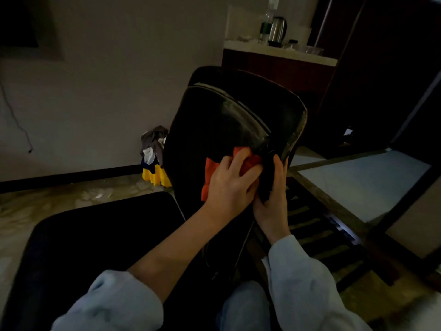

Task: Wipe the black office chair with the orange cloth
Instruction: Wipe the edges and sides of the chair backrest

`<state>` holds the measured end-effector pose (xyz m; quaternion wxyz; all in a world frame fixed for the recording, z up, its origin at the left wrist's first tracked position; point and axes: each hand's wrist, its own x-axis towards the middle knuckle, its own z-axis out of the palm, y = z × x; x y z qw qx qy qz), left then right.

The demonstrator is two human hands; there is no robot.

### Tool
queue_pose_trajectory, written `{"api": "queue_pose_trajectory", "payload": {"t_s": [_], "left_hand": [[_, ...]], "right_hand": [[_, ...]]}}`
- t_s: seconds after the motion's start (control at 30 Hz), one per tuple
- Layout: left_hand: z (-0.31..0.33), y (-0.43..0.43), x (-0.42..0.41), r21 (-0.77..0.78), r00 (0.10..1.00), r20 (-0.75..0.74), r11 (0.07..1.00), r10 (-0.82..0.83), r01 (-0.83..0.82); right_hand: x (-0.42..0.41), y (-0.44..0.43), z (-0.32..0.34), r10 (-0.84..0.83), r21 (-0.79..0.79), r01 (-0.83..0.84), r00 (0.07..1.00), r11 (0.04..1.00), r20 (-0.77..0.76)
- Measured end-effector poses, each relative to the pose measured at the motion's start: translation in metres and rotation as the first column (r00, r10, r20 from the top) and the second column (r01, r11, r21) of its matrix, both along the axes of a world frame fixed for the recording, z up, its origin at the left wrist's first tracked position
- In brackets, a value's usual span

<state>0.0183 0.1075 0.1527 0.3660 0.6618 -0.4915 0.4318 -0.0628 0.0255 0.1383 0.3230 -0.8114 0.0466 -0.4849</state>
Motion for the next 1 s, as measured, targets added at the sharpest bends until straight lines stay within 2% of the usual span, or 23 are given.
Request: {"api": "queue_pose_trajectory", "payload": {"t_s": [0.1,0.17,0.27,0.33,0.37,0.43,0.53,0.7,0.77,0.87,1.0], "left_hand": [[-0.014,0.012,0.000,0.044,1.000,-0.011,0.999,0.013,-0.013],[-0.018,0.021,0.000,0.036,0.995,-0.100,0.999,-0.024,0.027],[0.000,0.026,0.001,-0.147,0.926,-0.321,0.977,-0.196,0.156],[0.025,0.020,0.003,-0.246,0.881,-0.408,0.958,-0.240,0.147],[0.037,0.016,0.004,-0.247,0.869,-0.436,0.960,-0.235,0.136],[0.047,0.007,0.004,-0.168,0.877,-0.439,0.977,-0.195,0.132],[0.041,-0.001,0.003,-0.054,0.923,-0.367,0.993,-0.113,0.100],[0.012,0.015,0.003,0.083,0.958,-0.286,0.996,0.005,0.020],[-0.003,0.026,0.005,0.113,0.951,-0.309,0.993,0.004,0.032],[-0.015,0.040,0.007,0.082,0.915,-0.398,0.991,-0.065,0.106],[0.001,0.042,0.008,-0.157,0.824,-0.526,0.976,-0.212,0.151]], "right_hand": [[0.000,0.000,-0.001,0.021,-0.016,-0.021,1.000,1.000,0.016],[0.001,0.000,-0.002,0.034,-0.017,-0.034,0.999,0.999,0.026],[0.003,0.003,-0.005,0.041,-0.010,-0.041,0.998,0.999,0.039],[0.002,0.006,-0.002,0.015,0.019,-0.015,0.999,1.000,0.033],[0.002,0.007,-0.001,0.009,0.021,-0.010,1.000,1.000,0.030],[0.001,0.007,-0.003,0.007,0.003,-0.007,0.999,1.000,0.033],[0.002,0.004,-0.004,0.007,-0.008,-0.006,0.999,1.000,0.044],[0.002,0.009,-0.004,-0.034,-0.001,0.035,0.999,0.999,0.034],[0.001,0.012,-0.002,-0.030,0.005,0.030,0.999,1.000,0.022],[-0.002,0.016,0.002,-0.021,0.020,0.022,0.997,1.000,-0.070],[-0.008,0.015,-0.013,-0.019,-0.057,0.008,0.980,0.998,-0.196]]}}
